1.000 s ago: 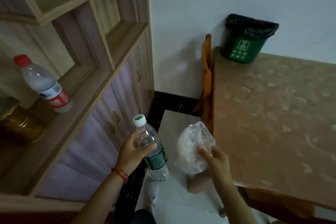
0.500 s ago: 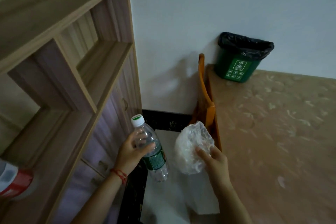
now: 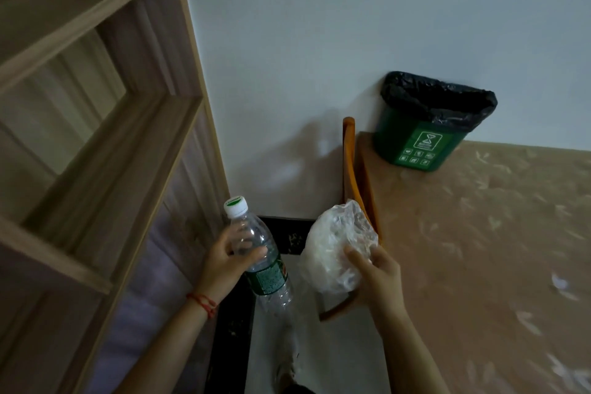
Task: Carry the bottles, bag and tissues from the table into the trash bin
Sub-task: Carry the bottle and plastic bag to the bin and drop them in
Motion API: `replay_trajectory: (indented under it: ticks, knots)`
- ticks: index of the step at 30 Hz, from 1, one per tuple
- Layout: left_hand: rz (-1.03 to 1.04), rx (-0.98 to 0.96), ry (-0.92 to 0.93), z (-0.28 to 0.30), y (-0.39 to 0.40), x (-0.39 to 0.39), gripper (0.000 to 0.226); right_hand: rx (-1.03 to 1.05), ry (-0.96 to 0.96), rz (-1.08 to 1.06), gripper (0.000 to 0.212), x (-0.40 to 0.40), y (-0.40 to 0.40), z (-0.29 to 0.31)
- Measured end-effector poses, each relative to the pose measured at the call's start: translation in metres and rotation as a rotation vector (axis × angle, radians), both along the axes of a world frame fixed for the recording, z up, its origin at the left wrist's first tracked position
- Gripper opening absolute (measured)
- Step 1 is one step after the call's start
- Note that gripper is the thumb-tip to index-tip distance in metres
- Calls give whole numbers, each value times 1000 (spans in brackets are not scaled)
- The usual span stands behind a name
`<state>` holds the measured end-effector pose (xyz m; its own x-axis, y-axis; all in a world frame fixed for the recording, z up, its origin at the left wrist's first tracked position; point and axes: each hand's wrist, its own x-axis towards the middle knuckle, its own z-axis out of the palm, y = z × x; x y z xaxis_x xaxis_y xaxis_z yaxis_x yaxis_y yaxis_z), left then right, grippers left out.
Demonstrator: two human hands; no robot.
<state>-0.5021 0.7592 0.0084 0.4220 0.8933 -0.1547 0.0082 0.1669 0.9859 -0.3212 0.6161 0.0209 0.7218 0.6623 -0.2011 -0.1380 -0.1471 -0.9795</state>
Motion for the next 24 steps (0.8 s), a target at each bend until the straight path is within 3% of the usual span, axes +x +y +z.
replay_trajectory:
  ticks: [3,8,16,20,24]
  knots:
    - [-7,27,11,6,38,30,73,13,81,38,24,29,38,3]
    - [-45,66,5,18,93,74,60,67,27,41,15,74,95,15]
    - [-96,70,33,14,164,124,66,55,26,-1,30,119,164,14]
    - [-97,77,64,8,209,149,70,61,13,-50,14,138,197,13]
    - [-179,97,72,5,260,181,64,88,33,-159,21,154,233,14]
